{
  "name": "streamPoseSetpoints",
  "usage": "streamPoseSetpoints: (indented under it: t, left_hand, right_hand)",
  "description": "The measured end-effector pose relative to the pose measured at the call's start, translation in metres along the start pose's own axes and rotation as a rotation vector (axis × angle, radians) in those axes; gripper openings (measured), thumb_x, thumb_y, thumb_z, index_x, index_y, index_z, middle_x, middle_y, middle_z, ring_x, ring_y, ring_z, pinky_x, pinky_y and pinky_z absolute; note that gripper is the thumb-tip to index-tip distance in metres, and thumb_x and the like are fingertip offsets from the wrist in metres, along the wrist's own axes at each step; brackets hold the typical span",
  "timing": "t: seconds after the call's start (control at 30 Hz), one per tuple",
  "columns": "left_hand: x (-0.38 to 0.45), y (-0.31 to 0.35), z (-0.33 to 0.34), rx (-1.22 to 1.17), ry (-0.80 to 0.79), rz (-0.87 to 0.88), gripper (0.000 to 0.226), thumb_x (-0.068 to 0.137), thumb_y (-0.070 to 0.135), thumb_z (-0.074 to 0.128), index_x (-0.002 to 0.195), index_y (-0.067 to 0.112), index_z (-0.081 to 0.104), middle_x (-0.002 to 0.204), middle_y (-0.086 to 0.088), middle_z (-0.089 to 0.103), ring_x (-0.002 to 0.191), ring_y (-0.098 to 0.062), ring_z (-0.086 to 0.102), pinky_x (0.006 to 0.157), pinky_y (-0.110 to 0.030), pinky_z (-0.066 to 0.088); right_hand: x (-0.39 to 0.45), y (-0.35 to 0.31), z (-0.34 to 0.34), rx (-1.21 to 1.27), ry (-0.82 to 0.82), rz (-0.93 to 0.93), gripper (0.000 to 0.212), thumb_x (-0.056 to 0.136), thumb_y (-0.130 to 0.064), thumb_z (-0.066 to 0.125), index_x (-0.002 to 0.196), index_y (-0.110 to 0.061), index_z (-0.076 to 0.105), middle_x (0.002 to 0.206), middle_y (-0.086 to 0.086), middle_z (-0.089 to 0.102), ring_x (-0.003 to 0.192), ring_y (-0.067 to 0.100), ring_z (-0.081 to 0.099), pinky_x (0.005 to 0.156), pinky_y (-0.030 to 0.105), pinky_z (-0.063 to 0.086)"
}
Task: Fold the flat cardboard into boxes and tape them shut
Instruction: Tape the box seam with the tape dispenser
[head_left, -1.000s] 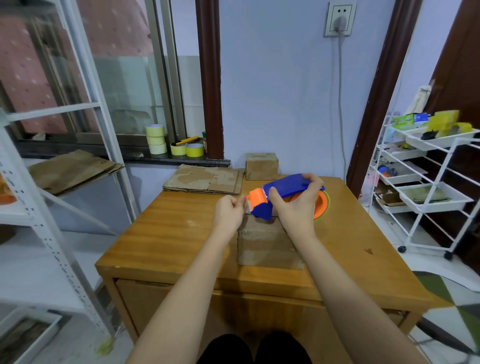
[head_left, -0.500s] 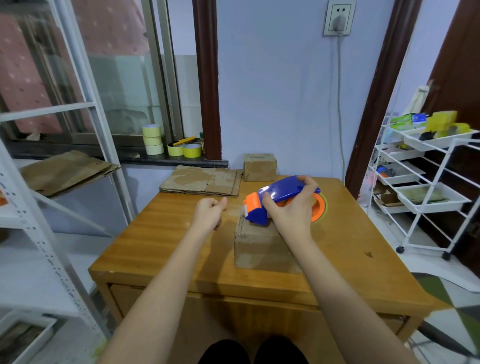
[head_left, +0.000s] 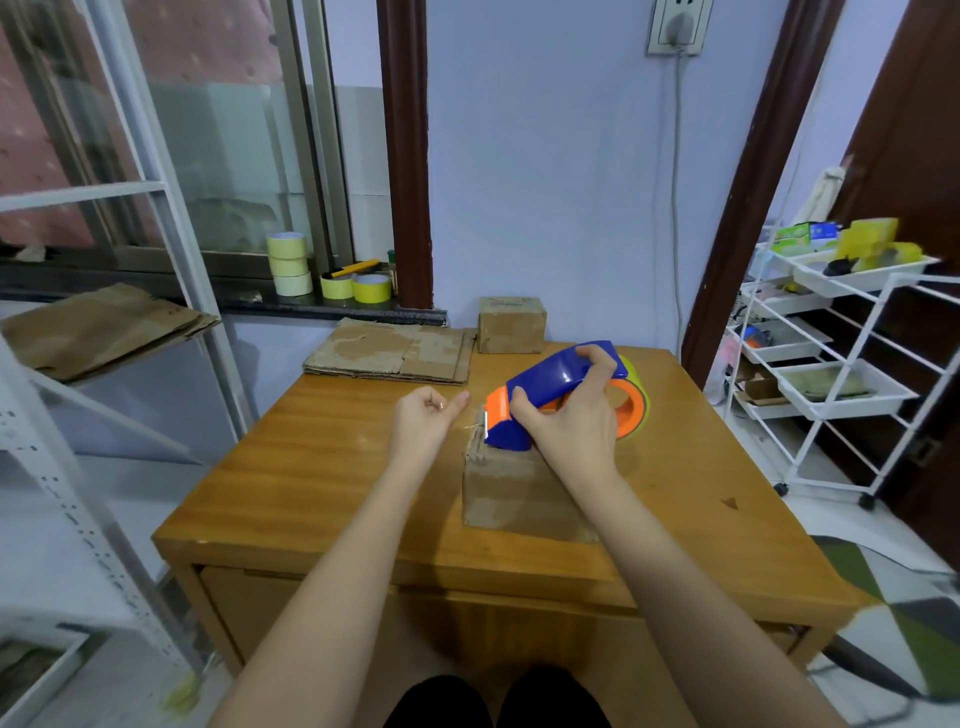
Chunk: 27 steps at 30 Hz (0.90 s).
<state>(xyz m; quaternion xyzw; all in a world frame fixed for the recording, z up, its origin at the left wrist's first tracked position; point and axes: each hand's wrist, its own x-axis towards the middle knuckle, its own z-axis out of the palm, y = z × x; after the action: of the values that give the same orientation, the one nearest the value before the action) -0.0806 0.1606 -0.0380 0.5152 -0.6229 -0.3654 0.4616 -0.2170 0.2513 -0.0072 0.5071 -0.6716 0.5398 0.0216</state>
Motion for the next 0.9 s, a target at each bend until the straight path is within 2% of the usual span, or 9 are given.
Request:
streamPoseSetpoints:
  t: [0.17, 0.37, 0.47, 0.53, 0.6, 0.7, 0.77, 0.83, 0.9]
  left_hand:
    - [-0.004, -0.004, 0.006, 0.072, -0.009, -0.049, 0.037, 0.088, 0.039, 0.064, 0.068, 0.014, 0.046, 0.071, 0.004, 0.056, 0.069, -0.004, 0.05, 0.057, -0.021, 0.033]
    - [-0.016, -0.013, 0.025, -0.108, -0.137, -0.239, 0.042, 0.095, 0.043, 0.051, 0.066, 0.015, 0.04, 0.069, -0.002, 0.052, 0.061, -0.009, 0.046, 0.053, -0.02, 0.035]
    - [-0.02, -0.009, 0.026, -0.185, -0.199, -0.29, 0.038, 0.096, 0.047, 0.046, 0.095, 0.01, 0.055, 0.088, -0.004, 0.061, 0.074, -0.011, 0.056, 0.06, -0.024, 0.045]
    - [-0.02, -0.006, 0.025, -0.187, -0.232, -0.323, 0.051, 0.098, 0.047, 0.042, 0.124, 0.004, 0.05, 0.106, -0.008, 0.062, 0.08, -0.013, 0.056, 0.065, -0.024, 0.045]
    - [-0.022, -0.002, 0.021, -0.165, -0.26, -0.338, 0.059, 0.097, 0.052, 0.038, 0.131, 0.005, 0.046, 0.111, -0.01, 0.06, 0.084, -0.014, 0.057, 0.067, -0.024, 0.046]
    - [-0.024, -0.001, 0.019, 0.017, -0.37, -0.41, 0.08, 0.09, 0.072, 0.028, 0.13, 0.006, 0.05, 0.113, -0.018, 0.064, 0.102, -0.027, 0.061, 0.072, -0.03, 0.049]
    - [-0.034, 0.001, 0.016, 0.163, -0.401, -0.433, 0.056, 0.101, 0.048, 0.025, 0.121, 0.003, 0.053, 0.093, -0.018, 0.063, 0.085, -0.026, 0.06, 0.059, -0.029, 0.042]
    - [-0.036, -0.006, 0.017, 0.173, -0.371, -0.426, 0.044, 0.104, 0.032, 0.028, 0.127, 0.0, 0.048, 0.107, -0.02, 0.061, 0.099, -0.031, 0.058, 0.079, -0.037, 0.048]
    - [-0.036, -0.012, 0.017, 0.088, -0.321, -0.361, 0.032, 0.103, 0.025, 0.036, 0.121, 0.002, 0.049, 0.125, -0.022, 0.057, 0.113, -0.034, 0.055, 0.096, -0.044, 0.044]
  right_hand:
    - [-0.001, 0.0, 0.0, -0.04, 0.001, 0.0, 0.069, 0.078, -0.033, 0.073, 0.129, -0.01, 0.032, 0.085, -0.002, 0.051, 0.076, 0.024, 0.059, 0.062, 0.03, 0.043]
    - [0.0, -0.002, 0.004, -0.143, -0.015, -0.042, 0.065, 0.082, -0.038, 0.069, 0.128, -0.007, 0.034, 0.087, 0.003, 0.057, 0.076, 0.023, 0.061, 0.054, 0.025, 0.039]
    - [0.0, -0.002, 0.006, -0.177, -0.003, -0.081, 0.065, 0.082, -0.038, 0.068, 0.128, -0.006, 0.036, 0.088, 0.008, 0.062, 0.075, 0.023, 0.06, 0.055, 0.024, 0.038]
    - [0.0, -0.002, 0.007, -0.181, -0.003, -0.087, 0.064, 0.082, -0.039, 0.068, 0.128, -0.006, 0.036, 0.09, 0.007, 0.061, 0.075, 0.021, 0.059, 0.054, 0.023, 0.037]
    - [0.0, -0.003, 0.007, -0.168, -0.004, -0.082, 0.064, 0.082, -0.039, 0.068, 0.128, -0.007, 0.036, 0.091, 0.006, 0.061, 0.076, 0.02, 0.059, 0.055, 0.022, 0.037]
    - [-0.001, -0.001, 0.004, -0.135, -0.011, -0.059, 0.064, 0.082, -0.038, 0.068, 0.127, -0.008, 0.034, 0.091, 0.004, 0.061, 0.077, 0.019, 0.06, 0.056, 0.023, 0.04]
    - [-0.002, 0.0, 0.003, -0.1, -0.016, -0.033, 0.062, 0.082, -0.037, 0.068, 0.126, -0.009, 0.034, 0.09, 0.002, 0.058, 0.077, 0.018, 0.06, 0.058, 0.024, 0.043]
    - [-0.002, -0.001, 0.001, -0.073, -0.02, -0.011, 0.062, 0.082, -0.036, 0.069, 0.126, -0.01, 0.034, 0.089, -0.002, 0.055, 0.076, 0.016, 0.059, 0.058, 0.023, 0.045]
    - [-0.001, -0.001, 0.0, -0.058, -0.014, -0.002, 0.061, 0.082, -0.034, 0.069, 0.125, -0.01, 0.034, 0.086, -0.003, 0.055, 0.073, 0.015, 0.057, 0.055, 0.021, 0.042]
